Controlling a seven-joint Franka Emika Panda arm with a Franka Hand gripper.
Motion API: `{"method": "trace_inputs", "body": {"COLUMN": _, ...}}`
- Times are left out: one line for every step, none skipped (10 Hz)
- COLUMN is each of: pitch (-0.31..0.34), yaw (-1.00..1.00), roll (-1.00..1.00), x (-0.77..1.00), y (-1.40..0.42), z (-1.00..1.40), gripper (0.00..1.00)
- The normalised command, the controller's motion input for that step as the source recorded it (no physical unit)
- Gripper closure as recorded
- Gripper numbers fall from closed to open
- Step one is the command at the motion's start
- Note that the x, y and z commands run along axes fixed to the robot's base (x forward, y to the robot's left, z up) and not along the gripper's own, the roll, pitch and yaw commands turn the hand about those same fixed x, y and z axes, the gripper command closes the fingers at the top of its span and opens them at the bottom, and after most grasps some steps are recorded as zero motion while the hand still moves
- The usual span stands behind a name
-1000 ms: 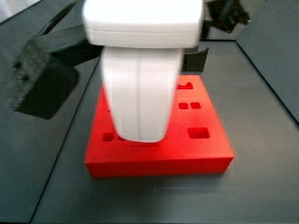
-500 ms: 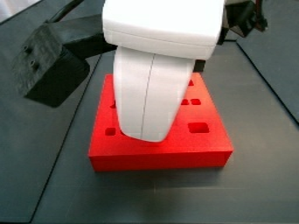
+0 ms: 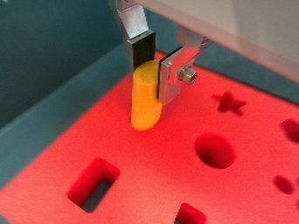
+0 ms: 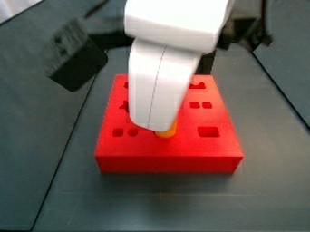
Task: Pick up the oval object. Move up. Move to above the board. Insert the oval object.
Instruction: Insert the oval object.
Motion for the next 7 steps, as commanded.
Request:
{"method": "trace_inputs", "body": {"pitch": -0.211, "yaw": 0.0, "roll": -0.18, "x": -0.31, "y": 0.17, "z": -0.61, "gripper": 1.0}}
{"method": "trace_inputs", "body": {"pitch": -0.226, "yaw": 0.0, "roll": -0.19, "x": -0.41, "y": 0.18, "z": -0.59, "gripper": 1.0}}
{"method": "trace_inputs", "body": {"pitch": -0.186, "yaw": 0.0, "roll": -0.12, "x": -0.47, "y": 0.09, "z": -0.75, "gripper": 1.0}}
{"method": "trace_inputs", "body": {"pitch": -0.151, "yaw": 0.0, "roll": -0.11, "x": -0.28, "y": 0.0, "z": -0.68, "gripper": 1.0}}
{"method": "trace_inputs", "body": {"pitch": -0.051, "yaw": 0.0, "roll": -0.03, "x": 0.0, "y": 0.0, "z": 0.0, "gripper": 1.0}}
{"method": "trace_inputs", "body": {"pitch": 0.0, "yaw": 0.0, "roll": 0.0, "x": 0.0, "y": 0.0, "z": 0.0, "gripper": 1.0}}
{"method": "trace_inputs", "body": {"pitch": -0.023, "yaw": 0.0, "roll": 0.0, "x": 0.0, "y": 0.0, "z": 0.0, "gripper": 1.0}}
